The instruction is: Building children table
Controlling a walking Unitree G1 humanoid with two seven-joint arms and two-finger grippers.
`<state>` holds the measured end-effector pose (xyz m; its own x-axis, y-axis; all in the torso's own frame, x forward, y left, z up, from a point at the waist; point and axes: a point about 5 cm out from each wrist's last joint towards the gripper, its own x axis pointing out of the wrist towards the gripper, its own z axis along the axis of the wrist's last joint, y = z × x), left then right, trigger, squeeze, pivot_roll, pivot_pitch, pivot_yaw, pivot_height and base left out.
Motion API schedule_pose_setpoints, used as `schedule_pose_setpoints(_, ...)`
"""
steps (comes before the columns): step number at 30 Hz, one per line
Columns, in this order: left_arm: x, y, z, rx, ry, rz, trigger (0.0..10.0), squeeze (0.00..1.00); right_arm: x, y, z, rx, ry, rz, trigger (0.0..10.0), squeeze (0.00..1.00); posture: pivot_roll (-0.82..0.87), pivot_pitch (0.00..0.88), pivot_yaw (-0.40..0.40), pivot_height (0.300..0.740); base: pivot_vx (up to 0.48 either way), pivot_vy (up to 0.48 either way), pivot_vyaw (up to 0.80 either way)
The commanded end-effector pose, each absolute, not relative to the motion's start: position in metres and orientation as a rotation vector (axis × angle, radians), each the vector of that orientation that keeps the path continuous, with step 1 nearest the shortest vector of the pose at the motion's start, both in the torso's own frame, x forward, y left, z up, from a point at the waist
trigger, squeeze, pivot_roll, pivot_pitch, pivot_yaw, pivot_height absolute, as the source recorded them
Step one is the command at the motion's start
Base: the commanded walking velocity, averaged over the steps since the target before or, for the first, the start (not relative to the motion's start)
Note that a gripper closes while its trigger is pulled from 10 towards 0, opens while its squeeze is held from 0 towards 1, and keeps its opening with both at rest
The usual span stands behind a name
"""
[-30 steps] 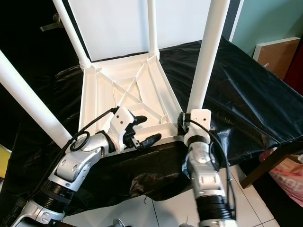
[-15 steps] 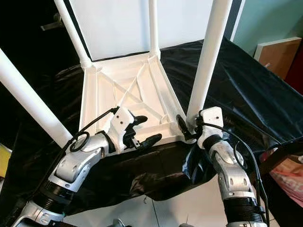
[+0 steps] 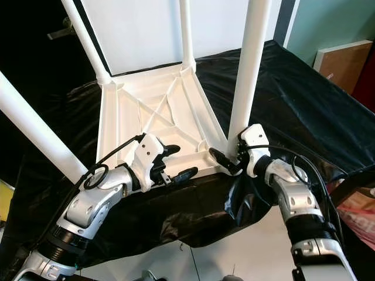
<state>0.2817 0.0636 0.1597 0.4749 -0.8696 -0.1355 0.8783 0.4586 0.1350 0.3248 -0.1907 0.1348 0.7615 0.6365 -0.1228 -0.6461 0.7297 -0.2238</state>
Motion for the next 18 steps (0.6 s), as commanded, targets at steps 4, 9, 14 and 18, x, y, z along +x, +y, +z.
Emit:
schedule_pose_setpoints(4, 0.279, 0.064, 0.156, 0.200, 0.072, -1.123, 10.0, 0.00, 0.325, -0.184, 0.129, -0.294, 0.054, 0.774, 0.0, 0.00, -0.09, 0.057, 0.088, 0.740, 0.000, 0.000, 0.00)
schedule_pose_setpoints(9, 0.276, 0.064, 0.155, 0.189, 0.074, -1.115, 10.0, 0.00, 0.321, -0.188, 0.123, -0.280, 0.066, 0.781, 0.0, 0.00, -0.09, 0.059, 0.078, 0.740, 0.000, 0.000, 0.00)
schedule_pose_setpoints(14, 0.274, 0.062, 0.154, 0.180, 0.075, -1.111, 10.0, 0.00, 0.316, -0.192, 0.118, -0.256, 0.075, 0.740, 10.0, 0.00, -0.09, 0.069, 0.078, 0.740, 0.000, 0.000, 0.00)
schedule_pose_setpoints(18, 0.273, 0.063, 0.153, 0.181, 0.079, -1.113, 10.0, 0.00, 0.313, -0.190, 0.115, -0.237, 0.067, 0.684, 10.0, 0.00, -0.10, 0.074, 0.080, 0.740, 0.000, 0.000, 0.00)
